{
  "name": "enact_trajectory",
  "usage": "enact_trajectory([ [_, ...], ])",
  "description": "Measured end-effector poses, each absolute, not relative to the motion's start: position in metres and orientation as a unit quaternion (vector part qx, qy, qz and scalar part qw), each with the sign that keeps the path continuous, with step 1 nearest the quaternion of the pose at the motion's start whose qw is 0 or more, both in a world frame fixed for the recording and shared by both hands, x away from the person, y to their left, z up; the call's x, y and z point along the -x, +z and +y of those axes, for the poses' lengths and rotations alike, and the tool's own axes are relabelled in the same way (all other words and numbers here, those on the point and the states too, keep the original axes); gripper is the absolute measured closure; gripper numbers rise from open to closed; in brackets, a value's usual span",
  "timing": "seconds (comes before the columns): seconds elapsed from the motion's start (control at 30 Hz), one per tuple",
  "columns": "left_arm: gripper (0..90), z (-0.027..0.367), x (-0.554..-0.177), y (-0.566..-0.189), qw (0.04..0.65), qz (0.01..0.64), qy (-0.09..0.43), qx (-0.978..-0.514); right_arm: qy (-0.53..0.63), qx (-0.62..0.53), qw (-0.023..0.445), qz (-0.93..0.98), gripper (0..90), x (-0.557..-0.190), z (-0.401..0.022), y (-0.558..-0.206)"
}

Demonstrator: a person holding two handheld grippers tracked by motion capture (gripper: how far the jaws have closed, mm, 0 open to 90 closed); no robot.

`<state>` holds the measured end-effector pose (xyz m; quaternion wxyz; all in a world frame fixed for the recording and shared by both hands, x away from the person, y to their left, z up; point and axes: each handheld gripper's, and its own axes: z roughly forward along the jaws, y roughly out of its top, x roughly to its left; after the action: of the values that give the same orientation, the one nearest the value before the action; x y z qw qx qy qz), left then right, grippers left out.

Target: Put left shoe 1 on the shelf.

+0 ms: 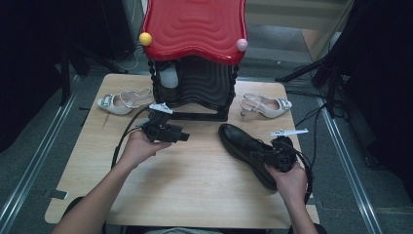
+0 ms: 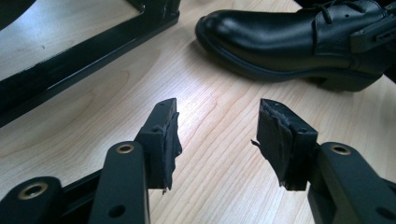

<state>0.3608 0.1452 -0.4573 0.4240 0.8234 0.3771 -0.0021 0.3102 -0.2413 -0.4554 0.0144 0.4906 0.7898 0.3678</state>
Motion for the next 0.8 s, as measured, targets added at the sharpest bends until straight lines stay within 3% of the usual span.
enact_trajectory([
  [0.43,65.4,0.157,-0.348,-0.461,0.431,0.382,0.002,-0.818,0.371,-0.421,-0.001,0.828,83.1,-0.323,-0.166,-0.441],
  [0.8,72.1,0.164,-0.337,-0.468,0.427,0.391,0.01,-0.815,0.373,-0.392,-0.01,0.841,82.7,-0.332,-0.126,-0.445],
])
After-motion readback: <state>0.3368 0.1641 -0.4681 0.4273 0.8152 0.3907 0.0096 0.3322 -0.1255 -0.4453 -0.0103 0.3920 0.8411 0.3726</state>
